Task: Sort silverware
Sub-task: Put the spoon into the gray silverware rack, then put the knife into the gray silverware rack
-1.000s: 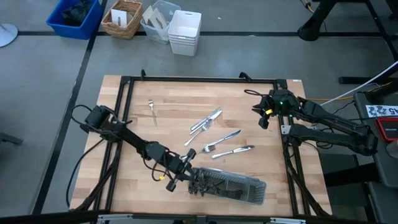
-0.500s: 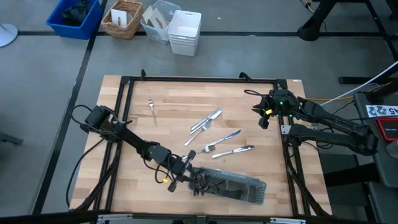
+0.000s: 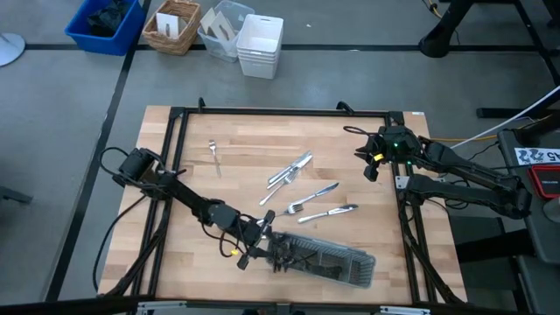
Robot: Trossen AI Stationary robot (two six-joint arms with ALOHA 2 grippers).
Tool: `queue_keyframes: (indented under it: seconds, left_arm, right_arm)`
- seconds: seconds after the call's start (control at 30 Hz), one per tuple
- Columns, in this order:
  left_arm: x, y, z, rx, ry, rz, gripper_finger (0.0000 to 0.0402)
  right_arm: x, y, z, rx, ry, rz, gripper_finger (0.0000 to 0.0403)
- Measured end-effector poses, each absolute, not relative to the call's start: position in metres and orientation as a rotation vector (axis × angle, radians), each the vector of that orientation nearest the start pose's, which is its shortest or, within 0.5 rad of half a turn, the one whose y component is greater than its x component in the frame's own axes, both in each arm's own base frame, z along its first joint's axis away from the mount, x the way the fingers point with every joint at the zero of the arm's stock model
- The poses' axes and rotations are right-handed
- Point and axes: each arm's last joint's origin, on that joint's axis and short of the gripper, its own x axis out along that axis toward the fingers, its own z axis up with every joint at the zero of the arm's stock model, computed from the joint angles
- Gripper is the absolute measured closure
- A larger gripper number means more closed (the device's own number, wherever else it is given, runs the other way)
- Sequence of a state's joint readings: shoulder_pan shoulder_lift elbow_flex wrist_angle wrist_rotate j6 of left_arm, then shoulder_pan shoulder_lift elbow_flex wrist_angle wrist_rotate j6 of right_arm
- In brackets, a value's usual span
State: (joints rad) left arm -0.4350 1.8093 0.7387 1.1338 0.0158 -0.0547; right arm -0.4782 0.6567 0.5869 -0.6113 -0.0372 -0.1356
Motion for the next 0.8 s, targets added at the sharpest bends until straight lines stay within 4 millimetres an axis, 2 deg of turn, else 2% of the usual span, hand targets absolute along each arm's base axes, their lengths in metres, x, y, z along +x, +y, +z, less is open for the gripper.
queue_keyframes:
  seconds: [0.3,0.5,0.67,0.8]
  left_arm:
    - [0.309,-0.146,0.203,-0.176,-0.062,-0.464,0.0259]
    - [0.298,-0.139,0.226,-0.103,-0.029,-0.456,0.0259]
    - [0.285,-0.118,0.249,-0.069,0.049,-0.391,0.0259]
    - [0.271,-0.091,0.263,-0.154,0.157,-0.223,0.0259]
  right_arm:
    - [0.120,-0.061,0.247,0.047,0.690,-0.377,0.0338]
    - [0.120,-0.061,0.247,0.052,0.687,-0.362,0.0338]
    - [0.121,-0.059,0.247,0.072,0.677,-0.304,0.0338]
    - [0.121,-0.058,0.247,0.077,0.673,-0.288,0.0338]
